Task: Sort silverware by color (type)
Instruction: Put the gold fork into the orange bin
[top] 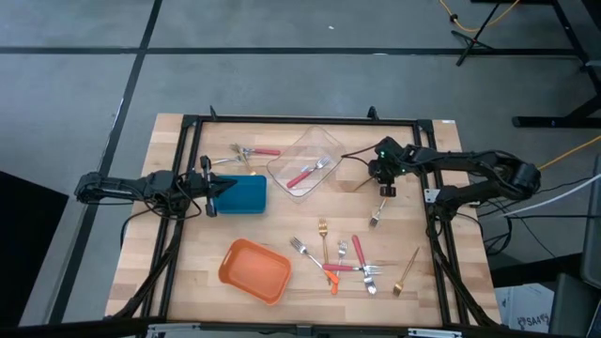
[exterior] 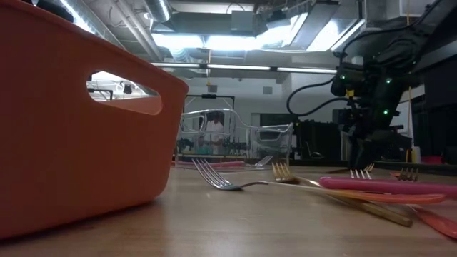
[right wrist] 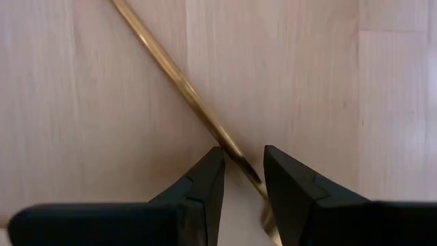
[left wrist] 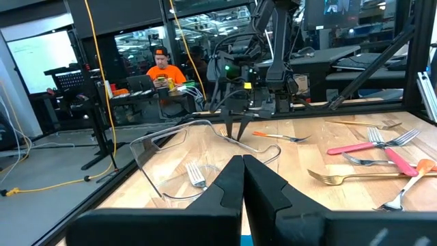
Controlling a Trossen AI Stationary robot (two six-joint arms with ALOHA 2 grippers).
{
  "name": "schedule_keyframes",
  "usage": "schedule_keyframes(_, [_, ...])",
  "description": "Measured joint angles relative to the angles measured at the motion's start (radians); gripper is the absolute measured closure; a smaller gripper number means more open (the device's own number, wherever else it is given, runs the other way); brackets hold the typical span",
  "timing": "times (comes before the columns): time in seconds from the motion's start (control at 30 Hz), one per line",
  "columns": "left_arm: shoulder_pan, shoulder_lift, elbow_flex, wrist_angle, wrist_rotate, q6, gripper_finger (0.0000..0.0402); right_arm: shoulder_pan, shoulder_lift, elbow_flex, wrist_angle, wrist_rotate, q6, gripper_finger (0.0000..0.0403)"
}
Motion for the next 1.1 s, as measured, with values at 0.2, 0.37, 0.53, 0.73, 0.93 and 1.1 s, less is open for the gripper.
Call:
schedule_keyframes(0.2, [0.000,0.000,0.000,0.000,0.000,0.000,0.0401,0.000,0.003,0.001,-0.020,-0.020,0.000,0.0300])
schedule_keyframes(0.37, [0.000,0.000,0.000,0.000,0.000,0.000,0.0401,-0.001,0.004,0.001,-0.034,-0.054,0.001,0.0335])
schedule_keyframes(0.53, [0.000,0.000,0.000,0.000,0.000,0.000,0.0401,0.000,0.005,0.000,-0.042,-0.064,0.002,0.0387])
schedule_keyframes(0.73, [0.000,0.000,0.000,0.000,0.000,0.000,0.0401,-0.001,0.005,-0.001,-0.045,-0.071,0.003,0.0389])
schedule_keyframes(0.93, [0.000,0.000,0.000,0.000,0.000,0.000,0.0401,-0.001,0.005,-0.001,-0.048,-0.072,0.003,0.0398])
schedule_keyframes(1.1, [0.000,0.000,0.000,0.000,0.000,0.000,0.0401,-0.001,0.005,-0.001,-0.046,-0.076,0.003,0.0399])
